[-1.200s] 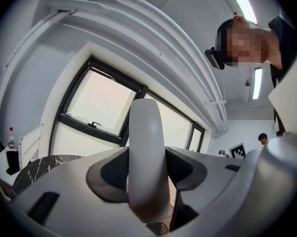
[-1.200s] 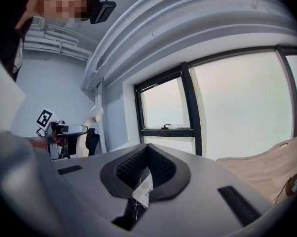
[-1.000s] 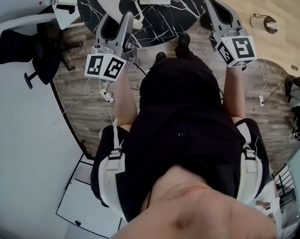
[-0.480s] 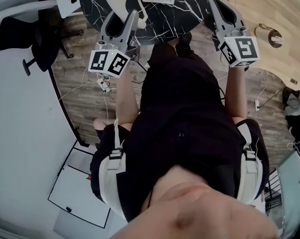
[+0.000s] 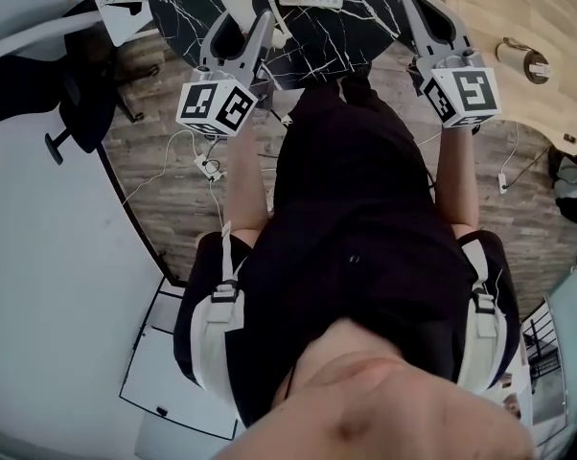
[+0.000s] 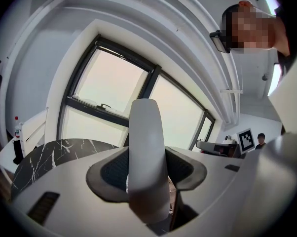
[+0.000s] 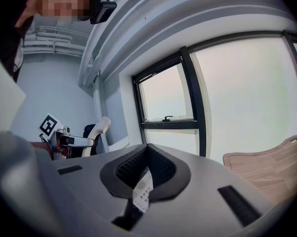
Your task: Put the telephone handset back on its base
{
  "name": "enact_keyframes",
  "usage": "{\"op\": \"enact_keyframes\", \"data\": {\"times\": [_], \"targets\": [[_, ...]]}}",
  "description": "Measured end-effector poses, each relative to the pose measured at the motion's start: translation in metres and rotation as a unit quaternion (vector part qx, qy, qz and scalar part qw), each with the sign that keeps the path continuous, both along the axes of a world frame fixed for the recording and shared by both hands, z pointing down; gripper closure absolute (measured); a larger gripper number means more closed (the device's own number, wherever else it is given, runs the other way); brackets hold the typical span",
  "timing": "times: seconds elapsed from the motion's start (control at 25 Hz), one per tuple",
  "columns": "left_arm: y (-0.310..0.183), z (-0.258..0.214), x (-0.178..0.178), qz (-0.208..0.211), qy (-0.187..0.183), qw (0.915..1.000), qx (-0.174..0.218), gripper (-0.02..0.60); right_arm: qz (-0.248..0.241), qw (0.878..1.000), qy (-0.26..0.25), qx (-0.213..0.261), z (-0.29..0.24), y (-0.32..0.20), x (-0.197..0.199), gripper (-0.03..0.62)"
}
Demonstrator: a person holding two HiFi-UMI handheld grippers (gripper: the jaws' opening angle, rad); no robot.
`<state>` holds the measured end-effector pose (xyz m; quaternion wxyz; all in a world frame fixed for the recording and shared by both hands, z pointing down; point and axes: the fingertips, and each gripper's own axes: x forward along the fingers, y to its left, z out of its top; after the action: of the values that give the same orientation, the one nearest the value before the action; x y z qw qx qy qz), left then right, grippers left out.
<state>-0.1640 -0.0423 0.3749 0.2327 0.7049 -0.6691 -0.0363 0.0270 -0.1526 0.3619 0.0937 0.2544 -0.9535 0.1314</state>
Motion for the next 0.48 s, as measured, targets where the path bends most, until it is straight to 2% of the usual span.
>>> {"op": "enact_keyframes", "data": {"times": [0.28,0.48], "targets": [[-0.03,0.043,-0.022,0.019,0.019,0.9985,-0.048,0.354,0.035,0.999,0.027,-0.009,0.014,-0.001,-0.011,0.565],[-0.049,0.084,-0.029,0.027,0.019,0.9952,-0.092,0.356,0.053,0.997,0.044,-0.021,0.033,0.0,-0.015,0.565]]}}
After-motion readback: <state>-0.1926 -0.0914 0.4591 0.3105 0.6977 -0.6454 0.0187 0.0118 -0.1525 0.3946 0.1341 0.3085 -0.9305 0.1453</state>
